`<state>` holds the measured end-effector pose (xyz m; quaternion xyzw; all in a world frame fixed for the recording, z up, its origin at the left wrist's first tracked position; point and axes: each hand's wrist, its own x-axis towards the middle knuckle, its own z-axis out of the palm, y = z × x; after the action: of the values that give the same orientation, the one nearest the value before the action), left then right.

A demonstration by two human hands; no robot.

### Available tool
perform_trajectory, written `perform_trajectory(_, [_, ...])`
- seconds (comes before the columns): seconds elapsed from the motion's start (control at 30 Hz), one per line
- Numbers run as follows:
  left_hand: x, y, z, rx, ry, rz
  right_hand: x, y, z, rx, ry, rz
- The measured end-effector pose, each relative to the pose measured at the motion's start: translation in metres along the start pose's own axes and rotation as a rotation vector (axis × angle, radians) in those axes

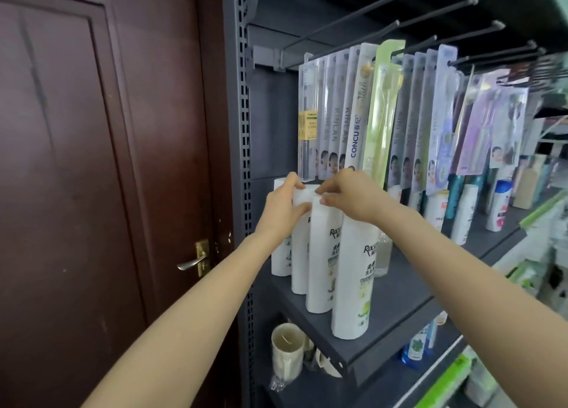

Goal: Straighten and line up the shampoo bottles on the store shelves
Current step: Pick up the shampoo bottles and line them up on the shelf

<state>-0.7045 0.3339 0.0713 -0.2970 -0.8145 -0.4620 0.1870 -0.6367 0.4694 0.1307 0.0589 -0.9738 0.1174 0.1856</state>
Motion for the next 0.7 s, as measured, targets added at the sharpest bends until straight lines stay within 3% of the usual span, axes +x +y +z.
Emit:
perform_trajectory(0.3, [-0.012,0.003,-0.006,-0.117,0.194,-0.065,0.004,0.003,0.002,-0.02,-0.008,-0.005])
perform_trajectory(0.4, [-0.02,0.008,-0.025,-0.123,0.234,-0.018,0.001,-0.001,0.0,-0.047,-0.025,-0.015])
perform_trajectory(0.5, [-0.027,0.014,-0.048,-0.115,0.248,0.032,-0.006,-0.014,0.0,-0.04,0.061,-0.093])
perform_trajectory(0.6, [-0.039,0.017,-0.068,-0.13,0.255,0.056,-0.013,-0.037,0.005,0.108,0.155,-0.172])
perform_trajectory(0.7, [-0.053,0.019,-0.087,-0.161,0.256,0.056,-0.021,-0.06,0.018,0.391,0.132,-0.174])
